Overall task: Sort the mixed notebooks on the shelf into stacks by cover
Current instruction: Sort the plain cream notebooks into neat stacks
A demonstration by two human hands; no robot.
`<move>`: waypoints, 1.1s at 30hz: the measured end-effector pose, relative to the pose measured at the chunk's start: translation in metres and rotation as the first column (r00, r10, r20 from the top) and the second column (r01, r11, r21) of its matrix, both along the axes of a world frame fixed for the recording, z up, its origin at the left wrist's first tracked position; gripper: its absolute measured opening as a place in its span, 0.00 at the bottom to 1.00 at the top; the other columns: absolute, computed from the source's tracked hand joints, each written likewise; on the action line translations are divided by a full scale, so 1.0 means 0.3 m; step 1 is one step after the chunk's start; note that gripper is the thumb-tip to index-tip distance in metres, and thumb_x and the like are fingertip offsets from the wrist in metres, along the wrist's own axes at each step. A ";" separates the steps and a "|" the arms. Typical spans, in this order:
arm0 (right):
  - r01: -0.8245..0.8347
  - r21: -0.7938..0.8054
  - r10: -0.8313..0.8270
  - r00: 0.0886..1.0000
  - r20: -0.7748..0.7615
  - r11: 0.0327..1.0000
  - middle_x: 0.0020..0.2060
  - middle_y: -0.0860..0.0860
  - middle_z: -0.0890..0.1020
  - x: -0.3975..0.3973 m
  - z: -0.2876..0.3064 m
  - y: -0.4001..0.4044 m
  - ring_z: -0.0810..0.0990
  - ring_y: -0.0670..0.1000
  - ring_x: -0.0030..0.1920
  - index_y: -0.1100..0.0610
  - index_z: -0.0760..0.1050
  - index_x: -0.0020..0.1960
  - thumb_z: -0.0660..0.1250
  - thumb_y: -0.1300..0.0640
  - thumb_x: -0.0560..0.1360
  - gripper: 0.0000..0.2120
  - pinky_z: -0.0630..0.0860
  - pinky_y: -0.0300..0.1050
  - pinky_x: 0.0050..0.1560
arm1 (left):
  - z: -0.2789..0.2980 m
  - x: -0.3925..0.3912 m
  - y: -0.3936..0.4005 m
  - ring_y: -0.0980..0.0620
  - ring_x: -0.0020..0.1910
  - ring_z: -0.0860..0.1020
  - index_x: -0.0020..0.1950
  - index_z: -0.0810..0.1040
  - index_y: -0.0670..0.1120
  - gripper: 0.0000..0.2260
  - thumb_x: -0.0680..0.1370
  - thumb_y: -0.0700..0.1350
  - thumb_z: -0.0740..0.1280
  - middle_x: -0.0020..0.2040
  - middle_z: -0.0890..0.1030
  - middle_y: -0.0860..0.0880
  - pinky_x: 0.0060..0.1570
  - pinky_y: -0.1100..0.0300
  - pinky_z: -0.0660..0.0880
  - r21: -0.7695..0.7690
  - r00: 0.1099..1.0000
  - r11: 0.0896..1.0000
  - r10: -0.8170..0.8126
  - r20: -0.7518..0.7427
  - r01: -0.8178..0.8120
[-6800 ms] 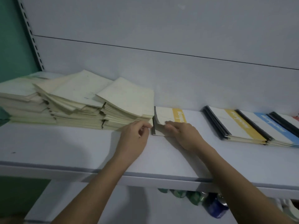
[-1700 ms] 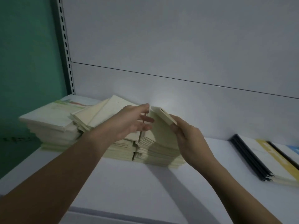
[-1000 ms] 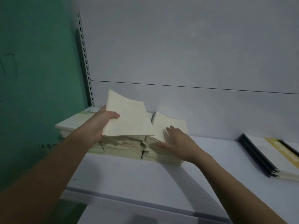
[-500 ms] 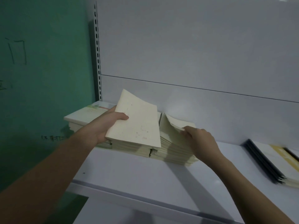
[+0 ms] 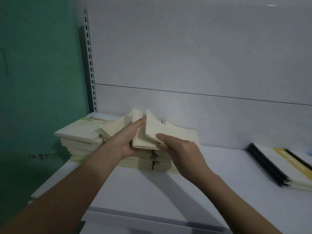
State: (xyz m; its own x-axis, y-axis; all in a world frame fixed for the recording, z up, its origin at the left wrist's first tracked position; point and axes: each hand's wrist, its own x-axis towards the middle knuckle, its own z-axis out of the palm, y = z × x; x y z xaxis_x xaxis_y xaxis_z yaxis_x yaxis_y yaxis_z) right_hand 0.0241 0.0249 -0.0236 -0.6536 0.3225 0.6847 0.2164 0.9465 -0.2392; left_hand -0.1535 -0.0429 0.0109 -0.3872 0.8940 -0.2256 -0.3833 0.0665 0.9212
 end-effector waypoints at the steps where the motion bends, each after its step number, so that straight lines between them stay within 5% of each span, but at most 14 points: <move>1: -0.009 0.022 0.009 1.000 0.030 1.000 0.56 0.43 0.83 0.001 -0.007 0.007 0.81 0.50 0.54 0.49 0.77 0.63 0.55 0.46 0.80 0.18 0.80 0.49 0.45 | -0.006 -0.010 -0.001 0.41 0.55 0.82 0.64 0.78 0.47 0.23 0.74 0.59 0.69 0.56 0.83 0.42 0.54 0.46 0.78 0.004 1.000 1.000 0.028 -0.008 -0.028; 6: -0.067 0.022 0.062 0.985 0.164 0.998 0.63 0.39 0.78 -0.022 -0.017 0.026 0.76 0.42 0.62 0.46 0.76 0.65 0.52 0.41 0.81 0.21 0.77 0.42 0.56 | -0.003 -0.027 -0.005 0.44 0.43 0.83 0.61 0.77 0.43 0.12 0.78 0.39 0.67 0.49 0.84 0.42 0.34 0.54 0.80 -0.035 0.991 0.997 0.069 -0.117 -0.074; 8: -0.045 -0.203 0.059 0.996 0.063 0.978 0.62 0.38 0.78 -0.029 0.002 0.043 0.75 0.39 0.62 0.46 0.77 0.64 0.51 0.40 0.82 0.21 0.71 0.38 0.61 | 0.010 -0.042 -0.008 0.44 0.40 0.82 0.57 0.77 0.42 0.10 0.77 0.35 0.65 0.46 0.84 0.42 0.30 0.54 0.80 -0.024 0.984 0.993 0.113 -0.139 -0.118; 11: 0.149 -0.349 -0.198 0.974 -0.109 0.925 0.59 0.41 0.79 -0.018 -0.002 0.108 0.76 0.44 0.60 0.50 0.76 0.63 0.54 0.48 0.83 0.17 0.70 0.39 0.59 | 0.040 -0.081 -0.027 0.47 0.39 0.81 0.49 0.76 0.42 0.06 0.78 0.34 0.62 0.43 0.82 0.43 0.29 0.57 0.80 0.047 0.977 0.984 0.178 -0.114 -0.173; 15: 0.338 -0.416 -0.228 0.929 0.293 0.844 0.70 0.45 0.70 0.003 -0.052 0.150 0.67 0.49 0.70 0.50 0.65 0.73 0.53 0.40 0.81 0.24 0.63 0.46 0.68 | 0.056 -0.141 -0.056 0.47 0.40 0.79 0.49 0.75 0.41 0.05 0.78 0.35 0.60 0.44 0.80 0.41 0.28 0.60 0.78 0.089 0.981 0.979 0.188 -0.047 -0.183; 17: 0.354 -0.299 -0.184 0.861 0.474 0.886 0.67 0.45 0.71 -0.005 -0.069 0.133 0.67 0.51 0.70 0.50 0.64 0.72 0.52 0.37 0.80 0.27 0.62 0.48 0.68 | 0.049 -0.157 -0.064 0.47 0.40 0.79 0.49 0.74 0.41 0.04 0.79 0.36 0.60 0.44 0.80 0.42 0.27 0.61 0.78 0.100 0.983 0.978 0.185 -0.004 -0.184; 19: 0.371 -0.165 -0.238 0.819 0.522 0.914 0.60 0.45 0.74 -0.022 -0.072 0.111 0.71 0.51 0.64 0.52 0.66 0.68 0.53 0.35 0.78 0.27 0.65 0.47 0.61 | 0.037 -0.166 -0.068 0.48 0.41 0.78 0.51 0.74 0.41 0.04 0.79 0.37 0.60 0.44 0.79 0.42 0.27 0.61 0.79 0.109 0.984 0.979 0.171 0.043 -0.175; 21: 0.385 -0.202 -0.241 0.829 0.505 0.901 0.55 0.46 0.75 -0.025 -0.055 0.101 0.73 0.51 0.58 0.54 0.69 0.65 0.56 0.35 0.77 0.28 0.67 0.46 0.57 | 0.031 -0.169 -0.072 0.48 0.42 0.78 0.52 0.74 0.41 0.04 0.79 0.38 0.60 0.45 0.79 0.42 0.28 0.60 0.79 0.127 0.984 0.979 0.151 0.093 -0.162; 23: 0.344 -0.376 -0.153 0.878 0.453 0.860 0.61 0.44 0.76 -0.009 -0.042 0.103 0.74 0.46 0.60 0.52 0.71 0.67 0.58 0.37 0.77 0.26 0.69 0.47 0.62 | 0.034 -0.162 -0.075 0.47 0.43 0.78 0.53 0.74 0.41 0.06 0.79 0.38 0.60 0.46 0.79 0.42 0.29 0.58 0.80 0.142 0.986 0.981 0.118 0.118 -0.134; 26: 0.166 -0.581 -0.161 0.985 0.060 0.797 0.64 0.40 0.77 0.031 -0.012 0.074 0.74 0.39 0.63 0.47 0.69 0.71 0.58 0.48 0.82 0.18 0.71 0.45 0.66 | 0.046 -0.130 -0.062 0.48 0.43 0.80 0.56 0.74 0.43 0.08 0.80 0.40 0.60 0.45 0.82 0.44 0.32 0.59 0.80 0.162 0.994 0.986 0.034 0.107 -0.051; 29: -0.174 -0.849 -0.212 0.925 -0.314 0.499 0.57 0.48 0.82 0.065 0.038 0.018 0.82 0.46 0.55 0.50 0.74 0.65 0.54 0.46 0.83 0.16 0.78 0.44 0.54 | 0.053 -0.061 -0.036 0.49 0.39 0.83 0.56 0.77 0.44 0.08 0.80 0.43 0.62 0.42 0.85 0.46 0.33 0.60 0.79 0.144 0.997 0.987 -0.075 0.021 0.071; 31: -0.230 -0.903 -0.177 0.934 -0.310 0.363 0.52 0.54 0.83 0.097 0.057 0.005 0.83 0.54 0.50 0.56 0.77 0.58 0.58 0.44 0.81 0.18 0.77 0.48 0.50 | 0.041 0.006 -0.007 0.51 0.36 0.84 0.58 0.76 0.44 0.09 0.80 0.45 0.63 0.41 0.86 0.47 0.29 0.62 0.78 0.119 0.993 0.986 -0.116 -0.027 0.119; 33: -0.178 -0.909 -0.209 0.940 -0.270 0.376 0.44 0.64 0.75 0.139 0.059 0.002 0.75 0.60 0.42 0.70 0.72 0.54 0.66 0.49 0.77 0.21 0.72 0.51 0.44 | 0.030 0.089 0.023 0.52 0.34 0.83 0.58 0.76 0.44 0.09 0.80 0.45 0.63 0.40 0.85 0.47 0.28 0.64 0.76 0.075 0.988 0.986 -0.144 -0.055 0.148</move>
State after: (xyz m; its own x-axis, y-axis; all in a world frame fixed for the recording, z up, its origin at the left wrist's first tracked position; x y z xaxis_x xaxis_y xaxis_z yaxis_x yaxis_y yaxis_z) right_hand 0.0658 0.0256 -0.0059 -0.4718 0.8760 0.1002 -0.0347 0.0951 -0.9949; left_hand -0.1269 -0.0360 0.0198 -0.2604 0.9558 -0.1367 -0.3292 0.0453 0.9432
